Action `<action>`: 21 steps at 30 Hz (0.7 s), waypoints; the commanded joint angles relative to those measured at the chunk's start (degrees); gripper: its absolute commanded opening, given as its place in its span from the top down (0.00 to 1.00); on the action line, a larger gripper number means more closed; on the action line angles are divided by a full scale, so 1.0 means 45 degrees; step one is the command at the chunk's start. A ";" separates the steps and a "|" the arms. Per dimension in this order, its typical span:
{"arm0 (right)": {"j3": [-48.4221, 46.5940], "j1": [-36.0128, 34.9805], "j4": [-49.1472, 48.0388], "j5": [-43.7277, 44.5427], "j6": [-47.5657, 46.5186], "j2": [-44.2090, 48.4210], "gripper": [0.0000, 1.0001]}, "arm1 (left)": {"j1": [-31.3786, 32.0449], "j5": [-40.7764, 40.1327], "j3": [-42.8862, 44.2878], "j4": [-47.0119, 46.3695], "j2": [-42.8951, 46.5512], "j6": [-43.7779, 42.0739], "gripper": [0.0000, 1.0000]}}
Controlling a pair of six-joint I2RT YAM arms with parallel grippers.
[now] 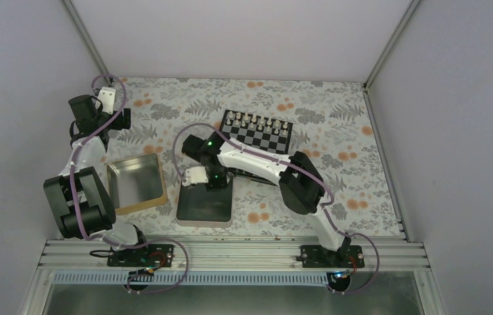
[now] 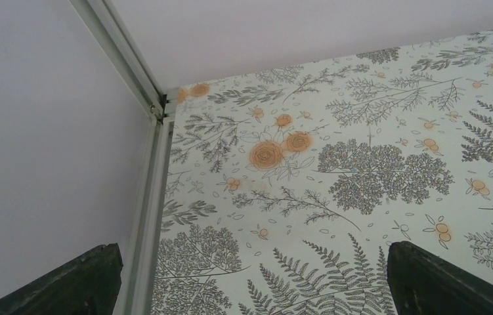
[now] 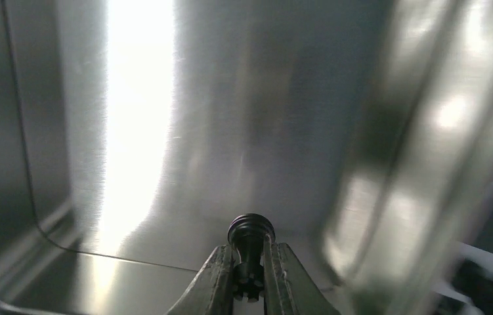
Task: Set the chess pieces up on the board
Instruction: Pick up the chess piece from the storage box, then place the chess piece on the chessboard.
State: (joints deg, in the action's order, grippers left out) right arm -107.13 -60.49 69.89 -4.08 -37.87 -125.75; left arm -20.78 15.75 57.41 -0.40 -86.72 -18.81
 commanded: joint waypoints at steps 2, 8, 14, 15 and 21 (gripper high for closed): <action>-0.1568 0.0875 0.0513 0.1128 -0.0022 0.0373 0.91 | -0.0129 0.0290 0.0016 -0.0307 0.0067 0.0046 0.00; -0.2892 0.1676 0.0473 0.1653 -0.0168 -0.0080 0.90 | -0.0166 0.0319 0.0103 -0.0303 0.0005 0.0078 0.00; -0.3562 0.1972 -0.0044 0.1885 -0.0663 -0.0773 0.90 | -0.0198 0.0151 0.0099 -0.0303 0.0008 -0.0014 0.00; -0.3786 0.1984 -0.0016 0.1853 -0.0769 -0.0964 0.90 | -0.0206 0.0138 0.0071 -0.0301 0.0010 -0.0036 0.00; -0.4495 0.1984 0.0000 0.1606 -0.1109 -0.1858 0.90 | -0.0237 0.0239 0.0119 -0.0248 -0.0040 -0.0042 0.00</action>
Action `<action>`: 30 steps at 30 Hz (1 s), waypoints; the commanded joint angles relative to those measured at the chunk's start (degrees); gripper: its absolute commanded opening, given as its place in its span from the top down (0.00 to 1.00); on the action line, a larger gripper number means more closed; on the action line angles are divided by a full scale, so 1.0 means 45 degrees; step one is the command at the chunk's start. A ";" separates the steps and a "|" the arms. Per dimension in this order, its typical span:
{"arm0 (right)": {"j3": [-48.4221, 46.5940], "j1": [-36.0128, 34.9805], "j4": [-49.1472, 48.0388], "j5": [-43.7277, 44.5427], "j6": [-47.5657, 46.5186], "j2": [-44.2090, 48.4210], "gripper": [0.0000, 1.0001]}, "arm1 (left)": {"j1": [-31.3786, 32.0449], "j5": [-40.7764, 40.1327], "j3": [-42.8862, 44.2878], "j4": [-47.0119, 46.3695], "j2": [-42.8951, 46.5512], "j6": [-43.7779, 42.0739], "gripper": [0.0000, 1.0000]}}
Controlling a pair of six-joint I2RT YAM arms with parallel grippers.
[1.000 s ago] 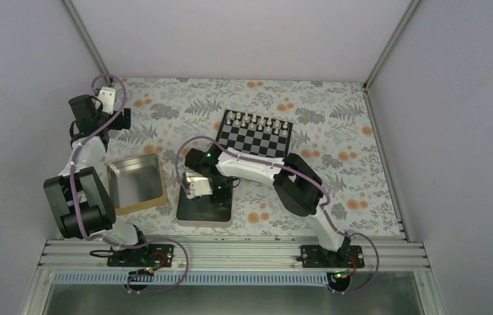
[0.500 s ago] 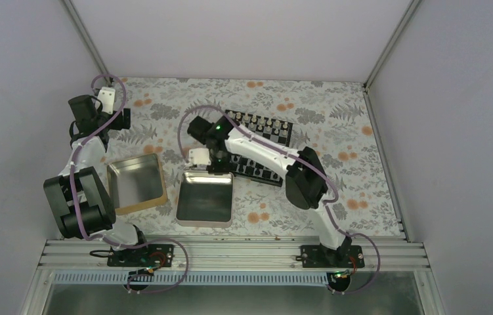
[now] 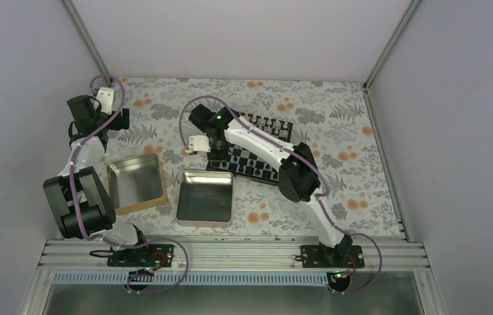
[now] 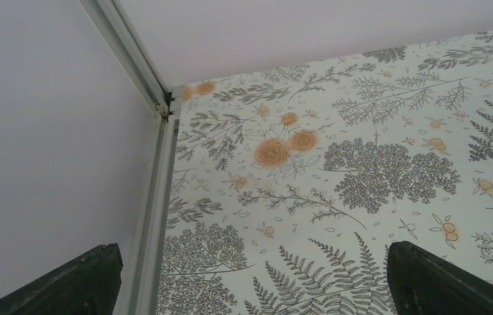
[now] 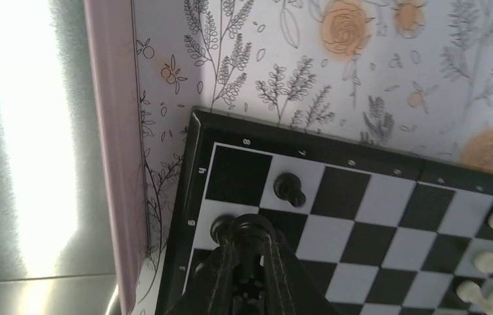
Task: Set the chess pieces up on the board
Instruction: Place the chess piece on the chessboard.
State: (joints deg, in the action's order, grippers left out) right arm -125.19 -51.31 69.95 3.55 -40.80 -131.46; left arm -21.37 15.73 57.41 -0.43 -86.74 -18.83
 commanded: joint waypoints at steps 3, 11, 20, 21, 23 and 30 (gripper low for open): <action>-0.0659 -0.0059 -0.0010 -0.0184 -0.0524 -0.0962 0.90 | -0.0113 0.0360 0.0199 -0.0203 -0.0082 -0.0015 0.00; -0.0660 -0.0017 -0.0089 -0.0598 -0.0625 -0.1555 0.90 | -0.0116 0.0471 0.0253 -0.0141 -0.0279 -0.0010 0.00; -0.0774 0.0006 -0.0185 -0.0708 -0.0712 -0.1776 0.90 | -0.0174 0.0543 0.0229 -0.0146 -0.0349 0.0000 0.00; -0.0775 0.0007 -0.0175 -0.0696 -0.0694 -0.1790 0.89 | -0.0174 0.0531 0.0211 -0.0140 -0.0353 0.0004 0.00; -0.0758 0.0029 -0.0208 -0.0701 -0.0692 -0.1814 0.89 | -0.0192 0.0542 0.0194 -0.0158 -0.0317 0.0007 0.00; -0.0728 0.0034 -0.0155 -0.0771 -0.0681 -0.1816 0.89 | -0.0247 0.0605 0.0154 -0.0140 -0.0292 0.0005 0.00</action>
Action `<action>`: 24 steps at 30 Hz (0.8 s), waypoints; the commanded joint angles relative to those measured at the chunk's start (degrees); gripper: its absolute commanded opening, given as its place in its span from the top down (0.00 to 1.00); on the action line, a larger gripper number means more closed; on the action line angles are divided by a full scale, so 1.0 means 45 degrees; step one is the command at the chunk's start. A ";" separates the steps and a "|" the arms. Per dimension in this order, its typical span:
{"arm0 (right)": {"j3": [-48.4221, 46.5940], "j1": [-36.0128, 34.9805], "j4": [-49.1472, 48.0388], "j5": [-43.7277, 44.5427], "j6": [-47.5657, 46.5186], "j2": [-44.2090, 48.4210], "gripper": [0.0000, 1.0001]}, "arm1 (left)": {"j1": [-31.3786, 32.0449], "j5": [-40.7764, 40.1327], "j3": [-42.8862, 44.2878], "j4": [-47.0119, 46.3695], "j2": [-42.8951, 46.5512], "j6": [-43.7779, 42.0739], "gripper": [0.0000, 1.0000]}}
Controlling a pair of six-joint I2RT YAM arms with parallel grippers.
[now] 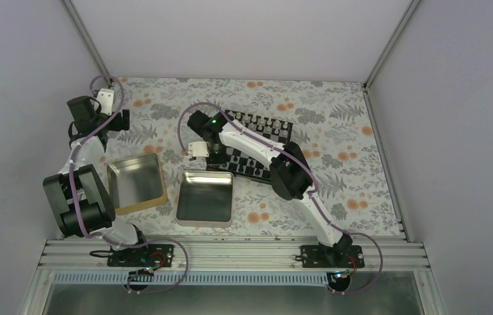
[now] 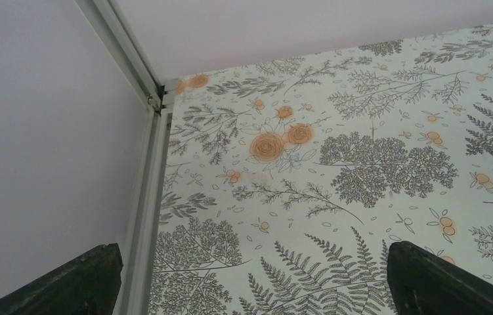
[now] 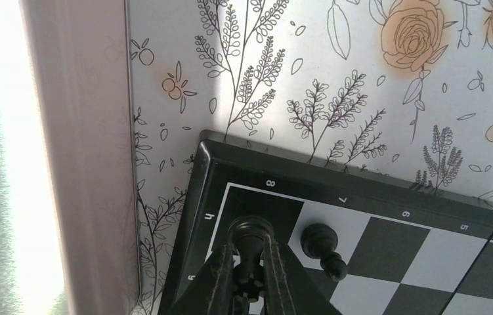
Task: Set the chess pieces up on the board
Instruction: Place the chess piece on the chessboard.
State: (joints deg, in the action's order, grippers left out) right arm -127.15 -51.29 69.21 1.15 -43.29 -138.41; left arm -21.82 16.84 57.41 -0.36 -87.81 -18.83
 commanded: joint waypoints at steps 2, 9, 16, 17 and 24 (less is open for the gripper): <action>-0.0277 0.0020 0.0028 -0.0313 -0.0137 -0.0265 0.89 | -0.0150 0.0359 0.0148 -0.0182 -0.0057 0.0005 0.00; -0.0241 0.0046 0.0030 -0.0342 -0.0152 -0.0325 0.88 | -0.0170 0.0398 0.0133 -0.0174 -0.0063 0.0024 0.00; -0.0142 0.0087 -0.0094 -0.0255 -0.0103 -0.0320 0.82 | -0.0189 0.0431 0.0115 -0.0195 -0.0096 0.0021 0.00; -0.0162 0.0091 -0.0129 -0.0238 -0.0094 -0.0312 0.81 | -0.0189 0.0422 0.0114 -0.0198 -0.0106 0.0021 0.00; -0.0142 0.0092 -0.0312 0.0149 0.0022 -0.0086 0.69 | -0.0190 0.0418 0.0132 -0.0148 -0.0058 0.0044 0.00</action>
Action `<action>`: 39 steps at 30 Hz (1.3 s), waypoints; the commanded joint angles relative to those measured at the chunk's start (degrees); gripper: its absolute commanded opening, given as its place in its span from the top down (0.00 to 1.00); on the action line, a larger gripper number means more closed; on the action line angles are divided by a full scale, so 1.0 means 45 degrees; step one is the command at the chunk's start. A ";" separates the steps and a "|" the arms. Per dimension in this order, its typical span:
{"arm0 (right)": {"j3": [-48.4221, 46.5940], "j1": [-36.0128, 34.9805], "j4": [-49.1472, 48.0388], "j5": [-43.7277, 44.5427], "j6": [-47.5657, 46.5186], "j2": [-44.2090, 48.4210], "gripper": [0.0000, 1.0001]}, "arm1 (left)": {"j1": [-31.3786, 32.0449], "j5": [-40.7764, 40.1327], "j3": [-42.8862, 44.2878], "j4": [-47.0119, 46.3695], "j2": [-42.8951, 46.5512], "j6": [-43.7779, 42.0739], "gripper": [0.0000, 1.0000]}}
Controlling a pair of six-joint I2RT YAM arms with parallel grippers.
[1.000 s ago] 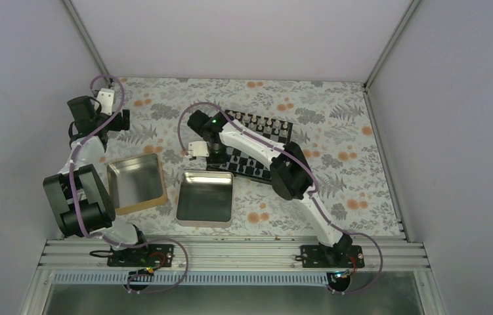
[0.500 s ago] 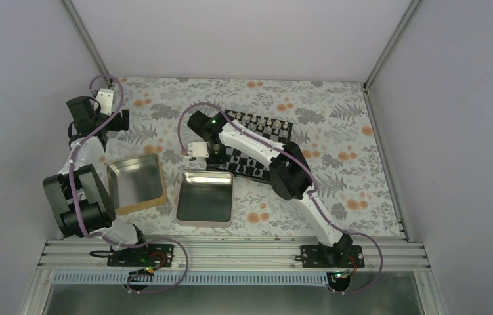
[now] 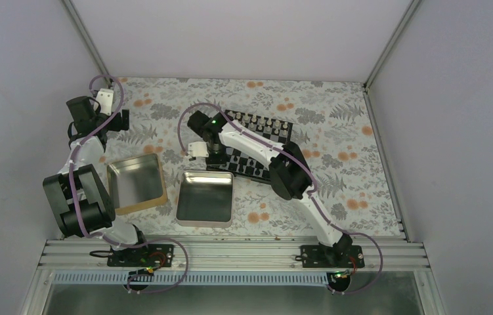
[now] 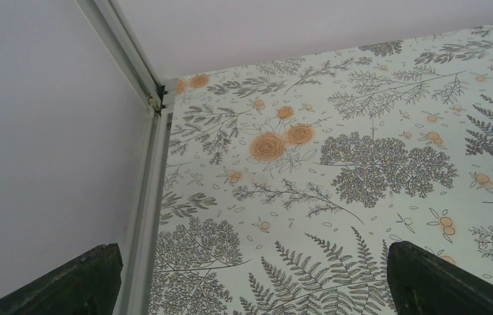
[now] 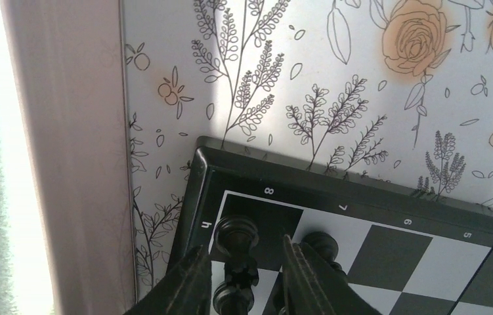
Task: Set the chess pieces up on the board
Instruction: Place the chess piece on the chessboard, then reset both arms
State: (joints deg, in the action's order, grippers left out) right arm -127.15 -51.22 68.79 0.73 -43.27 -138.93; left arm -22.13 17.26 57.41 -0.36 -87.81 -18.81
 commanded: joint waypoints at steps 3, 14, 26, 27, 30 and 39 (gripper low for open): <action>-0.0230 0.0088 -0.0460 0.0452 0.0064 0.0460 0.66 | -0.0121 0.0326 0.0203 -0.0091 -0.0003 0.0054 0.00; -0.0194 0.0779 -0.2151 0.1328 0.0518 0.2707 0.46 | -0.0121 0.0307 0.0689 0.0399 0.0254 0.0040 0.00; 0.1146 0.4412 -0.6258 0.1536 0.1569 0.4600 0.00 | -0.0121 0.0277 0.3281 0.2120 -0.1008 0.0278 0.00; 0.1454 0.4659 -0.6627 0.1412 0.1614 0.4804 0.00 | -0.0121 0.0327 0.3381 0.2195 -0.1060 0.0354 0.00; 0.2590 0.5155 -0.7902 0.1123 0.1755 0.5459 0.00 | -0.0121 0.0612 0.3443 0.2235 -0.1104 0.0604 0.00; 0.3432 0.5505 -0.8022 0.0930 0.1807 0.5976 0.00 | -0.0043 0.0562 0.2973 0.1656 -0.0674 0.0915 0.00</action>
State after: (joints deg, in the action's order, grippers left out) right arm -112.88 -25.93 35.31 6.26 -36.60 -114.24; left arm -22.11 19.11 70.91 8.45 -92.23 -15.92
